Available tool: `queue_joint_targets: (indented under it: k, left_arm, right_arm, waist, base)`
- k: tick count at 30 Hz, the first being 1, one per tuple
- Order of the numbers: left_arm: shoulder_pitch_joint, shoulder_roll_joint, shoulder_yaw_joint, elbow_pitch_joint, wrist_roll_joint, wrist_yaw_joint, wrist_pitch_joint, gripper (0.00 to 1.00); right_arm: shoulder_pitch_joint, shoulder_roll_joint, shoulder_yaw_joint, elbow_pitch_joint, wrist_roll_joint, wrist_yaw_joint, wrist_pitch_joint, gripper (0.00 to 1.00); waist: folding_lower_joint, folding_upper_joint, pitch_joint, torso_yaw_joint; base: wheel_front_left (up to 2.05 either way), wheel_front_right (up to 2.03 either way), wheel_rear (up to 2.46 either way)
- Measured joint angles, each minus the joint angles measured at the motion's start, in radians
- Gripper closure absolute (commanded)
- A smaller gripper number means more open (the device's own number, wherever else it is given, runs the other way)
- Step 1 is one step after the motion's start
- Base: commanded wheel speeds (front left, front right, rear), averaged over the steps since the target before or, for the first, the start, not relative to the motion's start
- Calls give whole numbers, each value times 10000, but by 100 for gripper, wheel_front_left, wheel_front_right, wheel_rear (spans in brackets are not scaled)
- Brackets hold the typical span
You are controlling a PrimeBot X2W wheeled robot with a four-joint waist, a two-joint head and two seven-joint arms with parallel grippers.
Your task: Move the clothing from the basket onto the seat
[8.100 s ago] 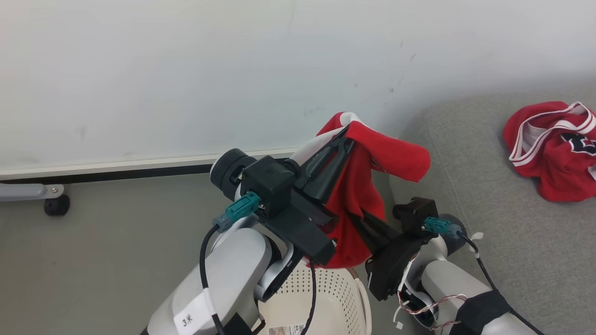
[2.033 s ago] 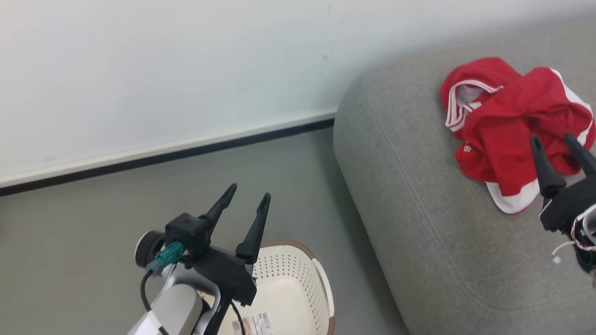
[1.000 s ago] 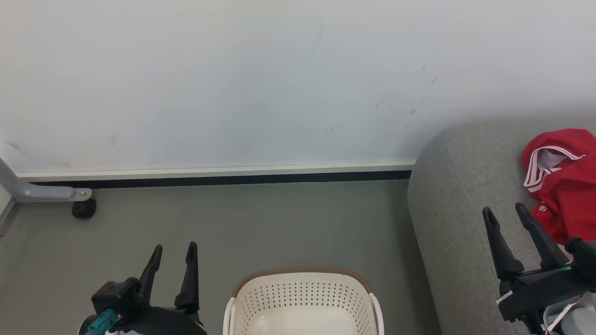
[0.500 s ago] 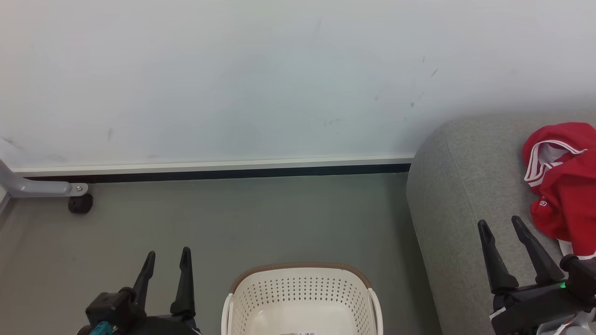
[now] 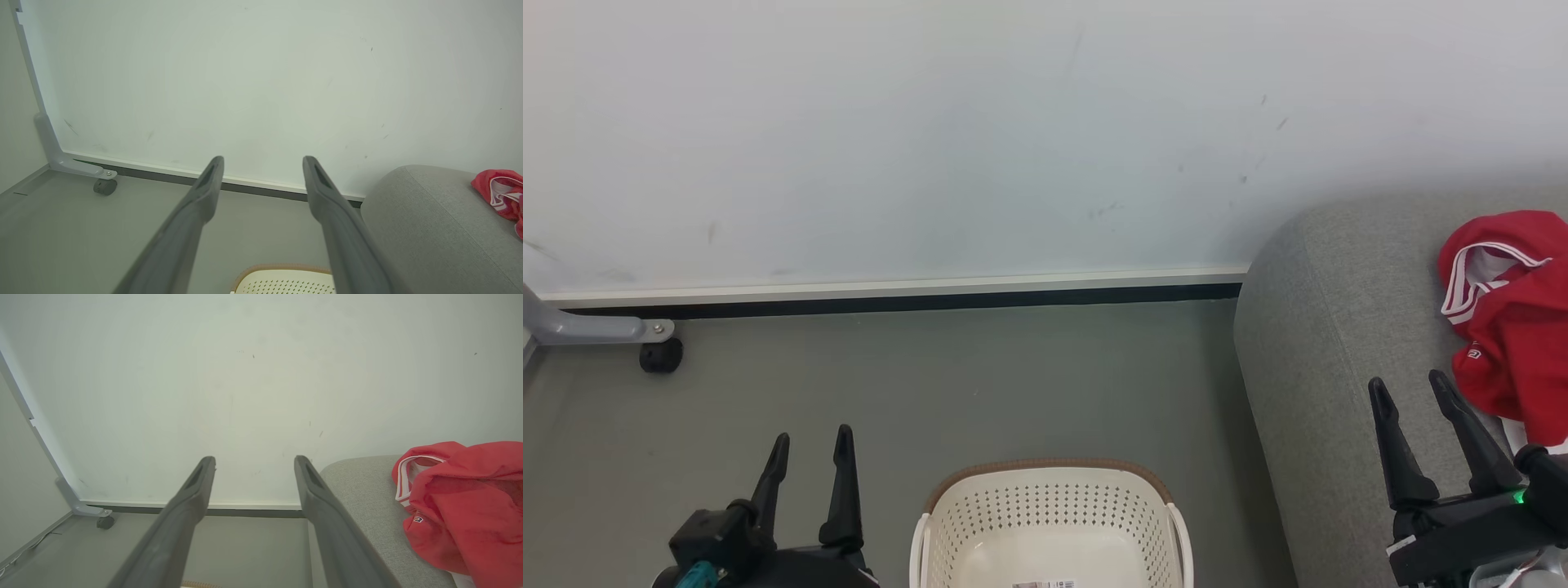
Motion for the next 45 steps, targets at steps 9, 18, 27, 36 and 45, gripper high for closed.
queue_joint_targets:
  k: [9,18,27,36,45]
  left_arm:
    - [1,-86,109,-36,320,0,0,0]
    - [3,-142,161,-46,343,0,0,0]
    - [306,-253,71,366,389,-92,21,100]
    - [319,-328,345,397,-378,-276,332,100]
    - [309,-405,646,422,-1398,-456,694,100]
  right_arm:
    - [33,125,-88,-36,-167,21,0,0]
    - [84,274,-107,0,-242,132,-2,0]
    - [408,729,63,451,-265,188,61,100]
    - [446,976,-341,564,485,290,324,100]
    - [436,1262,-796,704,1367,454,685,100]
  waist:
    - [0,0,7,11]
    - [0,0,27,-26]
    - [0,0,43,-43]
    - [0,0,49,-62]
    - [1,0,53,-80]
  base:
    - [0,0,0]
    - [0,0,0]
    - [0,0,0]
    - [0,0,0]
    - [0,0,0]
